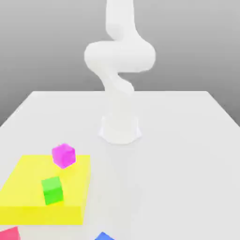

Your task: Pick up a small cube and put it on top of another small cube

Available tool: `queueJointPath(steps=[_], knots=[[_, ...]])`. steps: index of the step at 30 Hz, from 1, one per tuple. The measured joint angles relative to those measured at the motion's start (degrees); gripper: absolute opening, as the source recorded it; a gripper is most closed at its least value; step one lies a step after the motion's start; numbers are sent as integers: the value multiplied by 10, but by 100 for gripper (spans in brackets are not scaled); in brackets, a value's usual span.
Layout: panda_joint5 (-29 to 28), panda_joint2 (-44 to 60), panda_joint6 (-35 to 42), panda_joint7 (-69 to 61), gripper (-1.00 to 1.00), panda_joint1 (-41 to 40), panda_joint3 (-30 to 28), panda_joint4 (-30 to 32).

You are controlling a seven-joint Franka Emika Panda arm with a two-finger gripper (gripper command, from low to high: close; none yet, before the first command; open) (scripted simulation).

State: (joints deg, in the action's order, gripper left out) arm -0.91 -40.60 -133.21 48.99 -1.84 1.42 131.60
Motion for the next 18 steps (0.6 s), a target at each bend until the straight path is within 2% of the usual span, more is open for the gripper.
queueJointPath(steps=[10,18], knots=[[-46,212,-58,134,0,-61,46,-7],[-78,378,-103,236,0,-82,54,-13]])
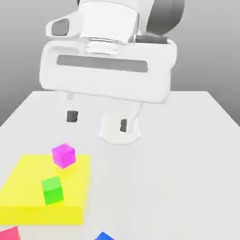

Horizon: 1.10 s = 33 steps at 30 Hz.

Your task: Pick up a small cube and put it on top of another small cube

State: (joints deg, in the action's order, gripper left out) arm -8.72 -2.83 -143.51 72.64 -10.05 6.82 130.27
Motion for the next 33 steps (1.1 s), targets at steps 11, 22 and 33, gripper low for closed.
queueJointPath(steps=[11,22,33], knots=[[28,220,-68,90,0,-5,-6,-6],[22,335,-147,108,-100,6,-20,-26],[19,164,-53,101,-100,-22,-38,55]])
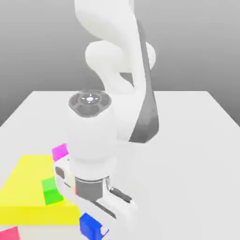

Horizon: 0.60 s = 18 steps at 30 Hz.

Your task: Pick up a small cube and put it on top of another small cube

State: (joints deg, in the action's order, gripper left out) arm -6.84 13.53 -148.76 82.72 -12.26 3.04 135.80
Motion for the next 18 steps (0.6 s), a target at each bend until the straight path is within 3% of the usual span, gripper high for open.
queueJointPath(steps=[8,18], knots=[[-20,-162,48,-2,-100,-58,-42,116],[-2,-371,103,-35,-100,-109,-96,263]])
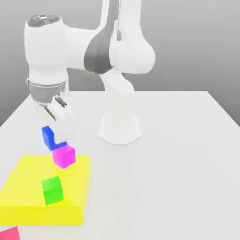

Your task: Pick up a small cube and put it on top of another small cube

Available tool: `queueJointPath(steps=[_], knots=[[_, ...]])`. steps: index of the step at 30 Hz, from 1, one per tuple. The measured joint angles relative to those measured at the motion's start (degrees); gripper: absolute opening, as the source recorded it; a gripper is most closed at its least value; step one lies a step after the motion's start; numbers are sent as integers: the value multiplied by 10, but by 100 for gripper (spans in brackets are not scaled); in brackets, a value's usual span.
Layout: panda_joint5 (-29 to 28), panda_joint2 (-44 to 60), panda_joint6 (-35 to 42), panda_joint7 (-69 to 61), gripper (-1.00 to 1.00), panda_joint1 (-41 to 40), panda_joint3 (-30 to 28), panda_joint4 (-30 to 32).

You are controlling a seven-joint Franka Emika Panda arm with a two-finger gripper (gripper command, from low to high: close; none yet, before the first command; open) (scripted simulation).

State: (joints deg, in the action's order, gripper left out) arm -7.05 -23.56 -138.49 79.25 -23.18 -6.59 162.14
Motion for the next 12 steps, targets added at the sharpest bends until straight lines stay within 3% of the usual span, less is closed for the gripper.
queueJointPath(steps=[3,8,9,12], knots=[[9,-43,2,-12,-100,-12,-17,39],[14,40,-108,-18,-100,-14,-23,66],[14,56,-127,-19,100,-14,-24,69],[14,56,-127,-19,100,-14,-24,69]])
